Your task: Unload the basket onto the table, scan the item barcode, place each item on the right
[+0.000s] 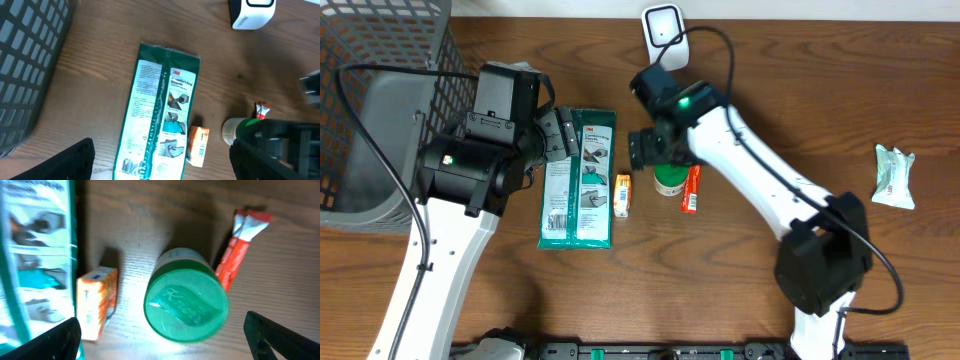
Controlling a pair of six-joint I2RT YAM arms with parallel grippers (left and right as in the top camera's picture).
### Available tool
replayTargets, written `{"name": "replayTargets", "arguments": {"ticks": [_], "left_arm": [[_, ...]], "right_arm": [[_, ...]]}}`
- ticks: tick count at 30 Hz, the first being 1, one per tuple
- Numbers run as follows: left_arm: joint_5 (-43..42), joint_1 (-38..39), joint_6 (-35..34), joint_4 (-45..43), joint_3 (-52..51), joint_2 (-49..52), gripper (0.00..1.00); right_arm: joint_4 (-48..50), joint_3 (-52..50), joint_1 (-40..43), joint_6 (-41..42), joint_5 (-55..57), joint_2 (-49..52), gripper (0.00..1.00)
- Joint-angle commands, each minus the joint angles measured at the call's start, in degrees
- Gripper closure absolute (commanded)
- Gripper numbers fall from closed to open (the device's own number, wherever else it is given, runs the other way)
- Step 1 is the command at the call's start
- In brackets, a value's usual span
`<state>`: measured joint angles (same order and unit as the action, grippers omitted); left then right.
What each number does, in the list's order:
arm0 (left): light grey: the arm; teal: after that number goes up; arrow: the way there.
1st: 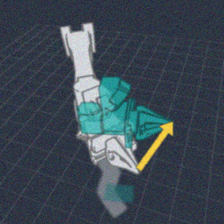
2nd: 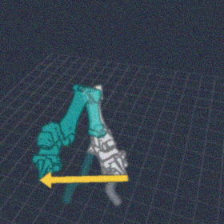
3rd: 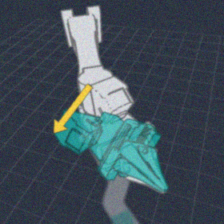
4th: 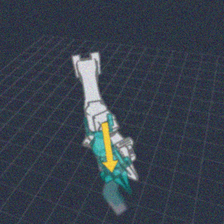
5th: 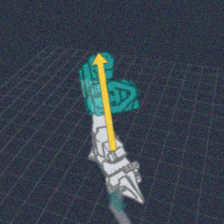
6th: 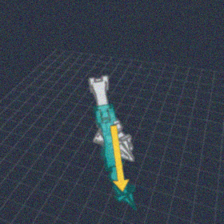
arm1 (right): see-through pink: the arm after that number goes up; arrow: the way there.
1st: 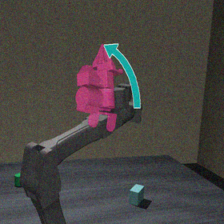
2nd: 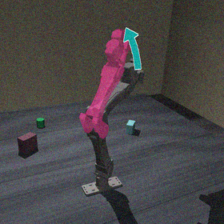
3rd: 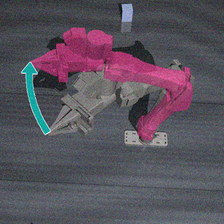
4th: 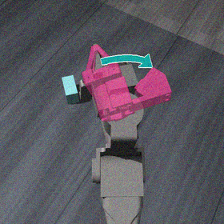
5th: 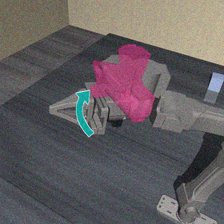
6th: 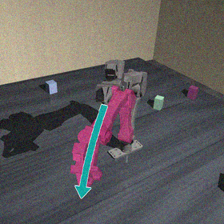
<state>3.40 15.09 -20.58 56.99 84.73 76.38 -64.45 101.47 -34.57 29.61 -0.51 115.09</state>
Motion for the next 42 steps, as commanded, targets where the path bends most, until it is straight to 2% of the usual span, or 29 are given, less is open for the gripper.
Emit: {"name": "replayTargets", "arguments": {"ticks": [1,7,14,20,24,42], "left_arm": [[0.74,-0.28,0.59,0.13,0.9,0.13,0.14],[0.74,-0.28,0.59,0.13,0.9,0.15,0.14],[0.76,-0.28,0.59,0.13,0.9,0.13,0.14],[0.74,-0.28,0.59,0.13,0.9,0.13,0.14],[0.74,-0.28,0.59,0.13,0.9,0.15,0.14],[0.74,-0.28,0.59,0.13,0.9,0.13,0.14]], "right_arm": [[-1.62,2.03,2.1,-1.6,-2.19,-4.22,0.01],[-5.68,2.01,3.65,-1.25,-3.67,-4.07,0.01],[-8.13,4.79,7.15,-0.94,-11.41,-4.07,0.01],[-13.22,10.95,8.5,-0.96,-10.88,-4.07,0.01],[-16.22,10.86,8.2,0.33,-7.13,-3.89,0.01],[-13.22,8.44,4.31,1.68,-5.31,4.04,0.01]]}}
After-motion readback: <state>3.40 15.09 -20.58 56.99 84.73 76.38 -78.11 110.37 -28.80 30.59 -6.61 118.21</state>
